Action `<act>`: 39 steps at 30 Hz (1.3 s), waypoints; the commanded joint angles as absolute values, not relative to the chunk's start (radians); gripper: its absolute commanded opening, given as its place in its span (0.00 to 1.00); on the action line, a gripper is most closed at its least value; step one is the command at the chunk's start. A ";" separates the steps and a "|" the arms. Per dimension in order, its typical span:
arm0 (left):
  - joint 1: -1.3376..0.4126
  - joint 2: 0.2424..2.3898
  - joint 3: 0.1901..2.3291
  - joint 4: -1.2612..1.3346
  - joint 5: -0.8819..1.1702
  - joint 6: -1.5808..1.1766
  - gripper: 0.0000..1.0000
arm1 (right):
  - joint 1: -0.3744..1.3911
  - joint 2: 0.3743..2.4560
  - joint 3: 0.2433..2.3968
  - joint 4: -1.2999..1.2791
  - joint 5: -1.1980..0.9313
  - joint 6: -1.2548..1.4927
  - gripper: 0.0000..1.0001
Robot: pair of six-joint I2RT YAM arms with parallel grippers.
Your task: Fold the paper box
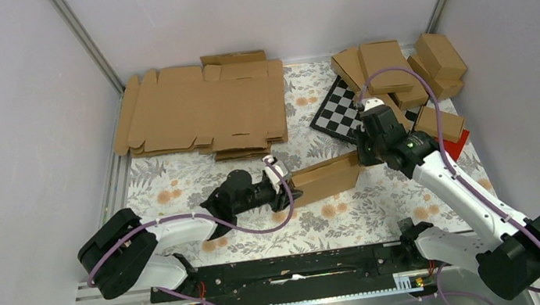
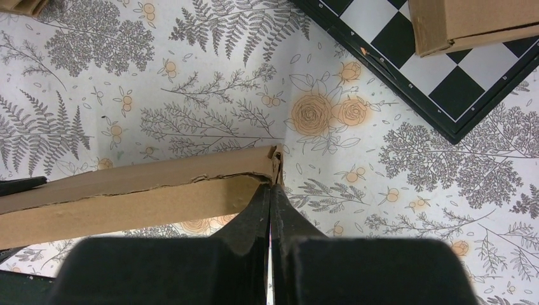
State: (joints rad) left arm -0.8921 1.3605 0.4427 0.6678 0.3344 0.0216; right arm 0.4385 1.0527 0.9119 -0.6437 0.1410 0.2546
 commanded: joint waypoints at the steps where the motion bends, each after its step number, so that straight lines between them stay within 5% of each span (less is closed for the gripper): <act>1: -0.886 1.353 0.466 0.659 0.259 0.015 0.15 | 0.443 1.093 0.913 -0.662 0.147 0.247 0.00; 13: -0.813 1.326 0.451 0.633 0.161 -0.008 0.13 | 0.443 1.120 0.836 -0.410 0.090 0.258 0.00; 39: -0.813 1.291 0.424 0.646 0.064 0.038 0.13 | 0.443 1.263 0.945 -0.516 0.067 0.163 0.02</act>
State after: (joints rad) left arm -0.8307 1.2903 0.4072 0.6304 0.1699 0.0078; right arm 0.4423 1.2396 0.9535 -0.4076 0.0704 0.1749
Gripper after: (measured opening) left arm 0.363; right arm 0.015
